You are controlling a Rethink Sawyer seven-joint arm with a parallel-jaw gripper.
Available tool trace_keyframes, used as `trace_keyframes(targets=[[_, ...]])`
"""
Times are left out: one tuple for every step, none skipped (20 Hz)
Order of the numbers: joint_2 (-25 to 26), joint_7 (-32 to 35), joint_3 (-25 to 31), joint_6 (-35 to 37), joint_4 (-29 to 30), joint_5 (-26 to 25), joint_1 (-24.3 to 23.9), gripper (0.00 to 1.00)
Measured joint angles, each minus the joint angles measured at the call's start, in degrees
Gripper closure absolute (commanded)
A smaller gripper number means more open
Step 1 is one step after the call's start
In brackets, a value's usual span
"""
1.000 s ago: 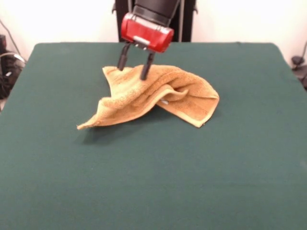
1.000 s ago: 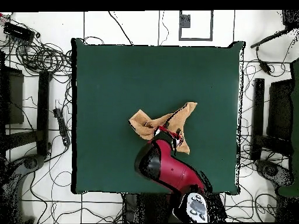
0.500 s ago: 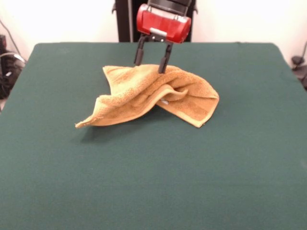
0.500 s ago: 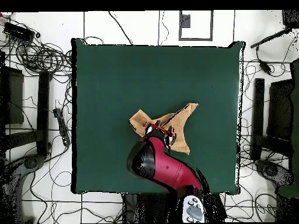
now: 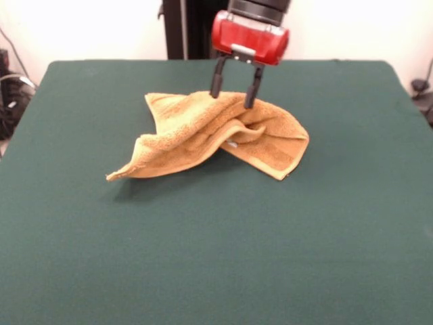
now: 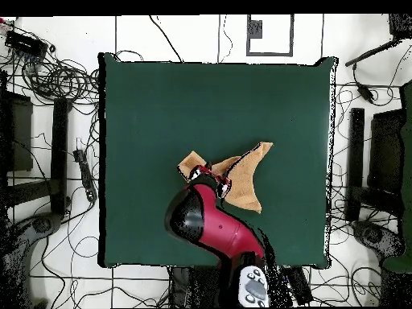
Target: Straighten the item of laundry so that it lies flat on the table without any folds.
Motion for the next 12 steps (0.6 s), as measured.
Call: trace_keyframes(targets=[[0.0,0.2,0.6,0.0,-0.1,1.3,0.8,0.0],[0.0,0.3,0.8,0.0,-0.1,1.6,1.0,0.0],[0.0,0.3,1.0,0.0,-0.1,1.9,1.3,0.0],[0.0,0.3,1.2,0.0,-0.2,2.1,1.4,0.0],[0.0,0.3,1.8,0.0,-0.4,2.7,1.8,0.0],[0.1,0.3,1.9,0.0,-0.4,2.8,1.8,0.0],[0.1,0.3,2.0,0.0,-0.5,2.9,1.9,0.0],[0.2,0.3,2.1,0.0,-0.7,3.3,2.1,0.0],[0.3,0.3,2.1,0.0,-0.8,3.7,2.3,0.0],[0.7,0.3,2.1,0.0,-1.3,4.6,2.8,0.0],[1.1,0.3,2.1,0.0,-1.7,5.5,3.3,0.0],[1.4,0.3,2.1,0.0,-2.0,6.0,3.5,0.0]])
